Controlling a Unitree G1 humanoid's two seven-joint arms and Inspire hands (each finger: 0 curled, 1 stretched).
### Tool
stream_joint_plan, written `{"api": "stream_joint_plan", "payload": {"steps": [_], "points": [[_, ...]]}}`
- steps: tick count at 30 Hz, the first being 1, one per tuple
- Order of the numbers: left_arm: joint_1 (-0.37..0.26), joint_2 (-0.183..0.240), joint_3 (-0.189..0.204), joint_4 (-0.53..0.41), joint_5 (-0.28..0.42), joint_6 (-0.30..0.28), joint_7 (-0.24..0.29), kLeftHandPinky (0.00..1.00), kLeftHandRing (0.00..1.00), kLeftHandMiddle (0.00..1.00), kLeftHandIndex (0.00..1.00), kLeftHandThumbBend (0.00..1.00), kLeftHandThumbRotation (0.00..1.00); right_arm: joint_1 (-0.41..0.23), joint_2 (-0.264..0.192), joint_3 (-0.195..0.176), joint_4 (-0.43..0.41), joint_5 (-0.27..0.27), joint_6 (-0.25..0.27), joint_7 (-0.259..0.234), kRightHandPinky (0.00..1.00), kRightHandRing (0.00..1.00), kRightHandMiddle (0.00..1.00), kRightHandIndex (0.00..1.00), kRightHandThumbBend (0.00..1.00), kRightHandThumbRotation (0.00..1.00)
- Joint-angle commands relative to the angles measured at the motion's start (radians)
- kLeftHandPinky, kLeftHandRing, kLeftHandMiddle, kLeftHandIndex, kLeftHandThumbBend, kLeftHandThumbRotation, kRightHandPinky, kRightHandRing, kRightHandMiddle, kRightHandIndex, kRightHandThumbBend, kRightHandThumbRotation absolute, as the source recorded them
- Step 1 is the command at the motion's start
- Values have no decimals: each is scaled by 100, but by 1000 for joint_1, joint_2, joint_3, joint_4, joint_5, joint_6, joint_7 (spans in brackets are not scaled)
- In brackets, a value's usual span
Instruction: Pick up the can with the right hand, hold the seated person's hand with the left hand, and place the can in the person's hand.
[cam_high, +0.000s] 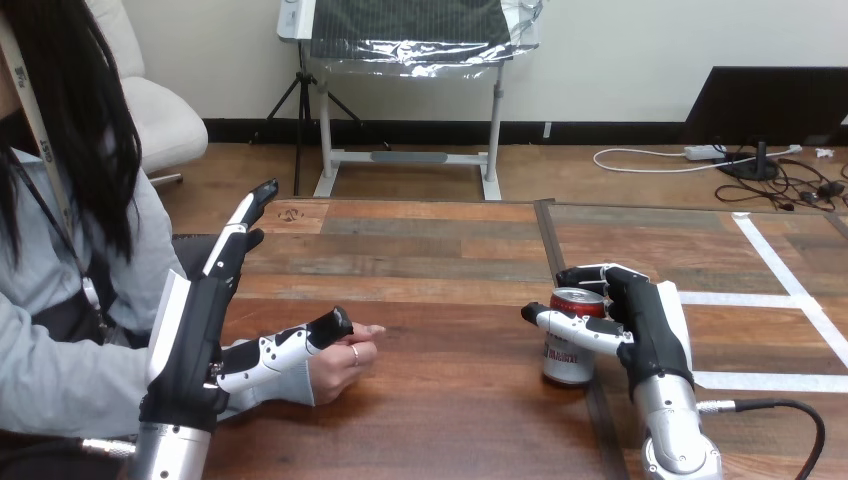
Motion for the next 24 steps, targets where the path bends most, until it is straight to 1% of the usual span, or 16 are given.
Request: {"api": "stream_joint_plan", "payload": {"steps": [1, 8, 16, 22, 24], "points": [[-68, 8, -17, -25, -19, -22, 3, 91, 95, 95, 93, 100, 55, -24, 6, -10, -39, 14, -35, 0, 37, 45, 59, 56, 79, 0], [-72, 5, -20, -19, -16, -23, 9, 92, 96, 95, 93, 100, 56, -21, 7, -14, -40, 19, -55, -3, 36, 44, 58, 56, 78, 0], [-74, 6, -22, -14, -13, -25, 13, 92, 96, 94, 92, 100, 56, -17, 9, -15, -39, 19, -87, -10, 36, 45, 58, 56, 78, 0], [-73, 6, -26, -16, -7, -23, 15, 93, 96, 93, 92, 100, 57, -12, 12, -13, -39, 16, -119, -17, 35, 44, 58, 55, 78, 0], [-74, 6, -29, -13, -9, -27, 14, 93, 96, 93, 92, 100, 57, -9, 14, -13, -39, 16, -139, -17, 34, 44, 58, 55, 78, 0]]}}
